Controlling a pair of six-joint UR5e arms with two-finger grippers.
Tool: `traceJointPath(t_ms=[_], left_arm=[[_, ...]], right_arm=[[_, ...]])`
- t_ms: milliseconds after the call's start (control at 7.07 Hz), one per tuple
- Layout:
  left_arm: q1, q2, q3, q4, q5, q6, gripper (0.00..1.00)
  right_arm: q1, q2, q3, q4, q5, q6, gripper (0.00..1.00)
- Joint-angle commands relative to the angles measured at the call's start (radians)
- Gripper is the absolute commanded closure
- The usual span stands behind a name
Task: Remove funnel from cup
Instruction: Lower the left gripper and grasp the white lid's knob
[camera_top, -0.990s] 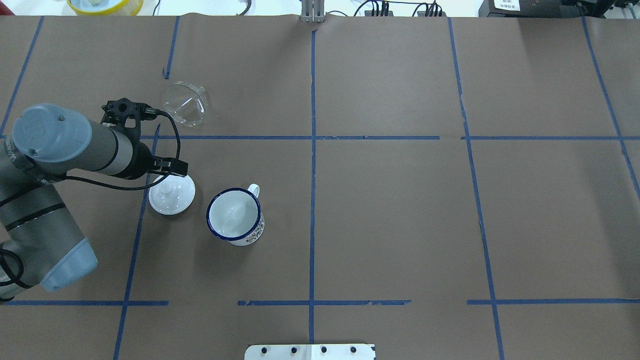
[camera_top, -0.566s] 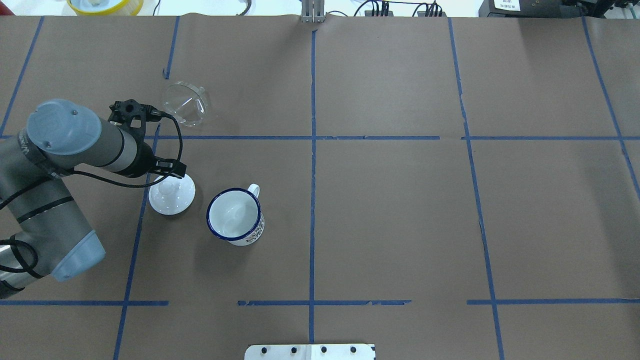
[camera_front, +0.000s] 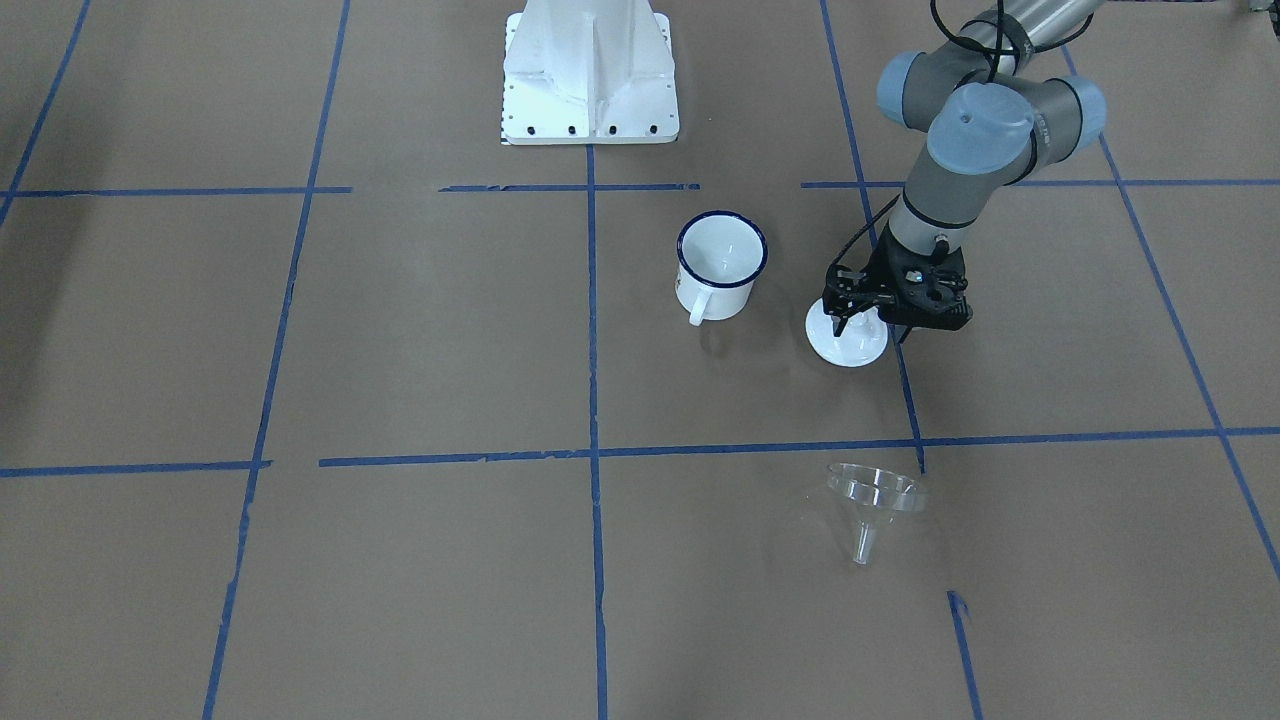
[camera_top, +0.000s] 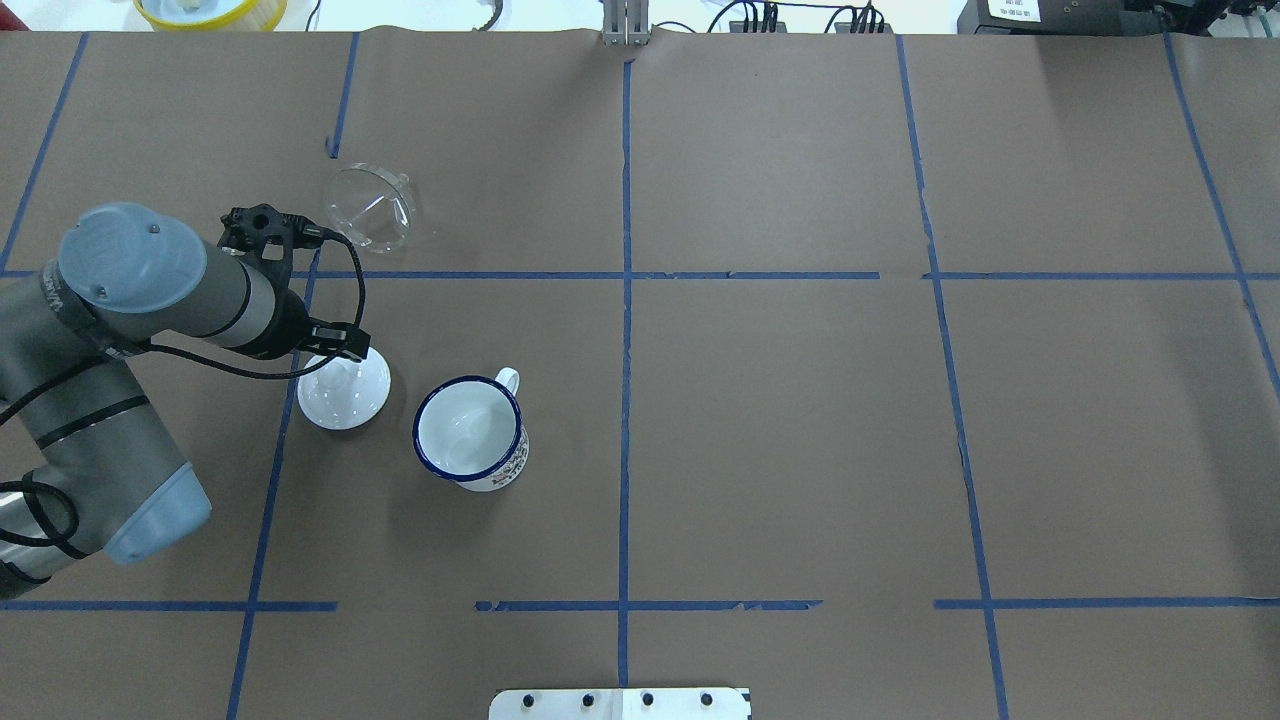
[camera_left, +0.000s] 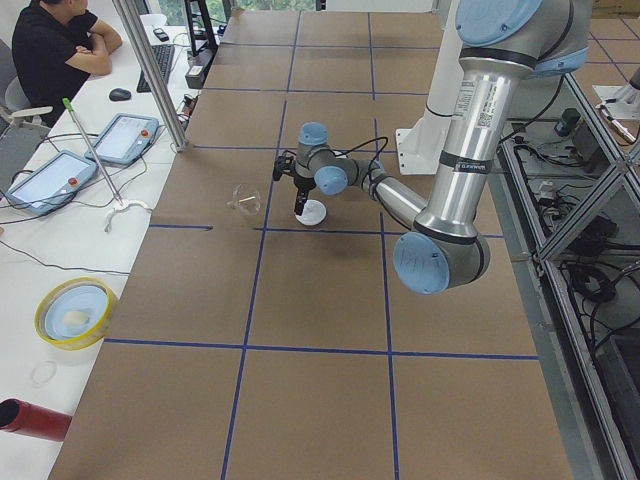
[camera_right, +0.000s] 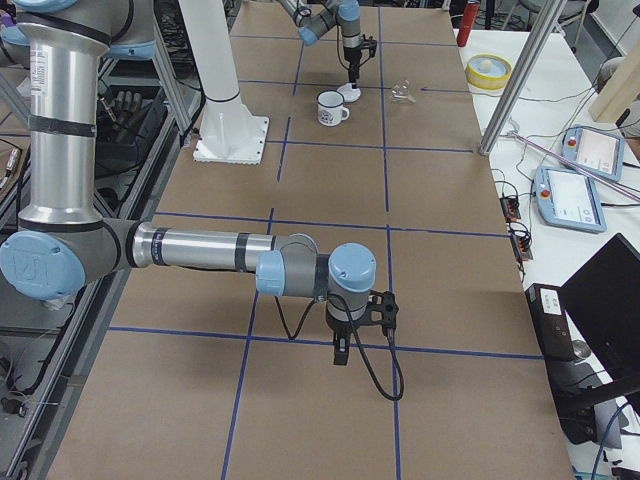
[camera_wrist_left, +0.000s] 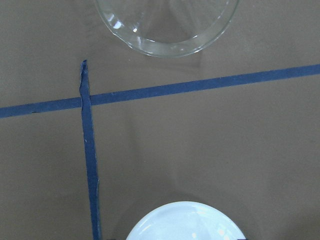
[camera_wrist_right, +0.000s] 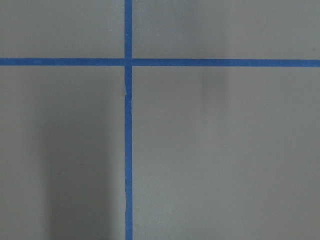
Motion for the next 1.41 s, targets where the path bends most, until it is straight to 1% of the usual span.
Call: traceJointPath(t_ms=[0, 283, 1273], left_arm=[[0.001, 0.002, -0.002, 0.001, -0.009, -0.004, 0.24], [0.001, 0.004, -0.004, 0.001, -0.012, -0.005, 0.28], [0.022, 0.004, -0.006, 0.001, -0.012, -0.012, 0.29]], right_arm=[[0.000, 0.000, 0.000, 0.000, 0.000, 0.000, 0.00], [0.000, 0.000, 0.000, 0.000, 0.000, 0.000, 0.00], [0.000, 0.000, 0.000, 0.000, 0.000, 0.000, 0.00]])
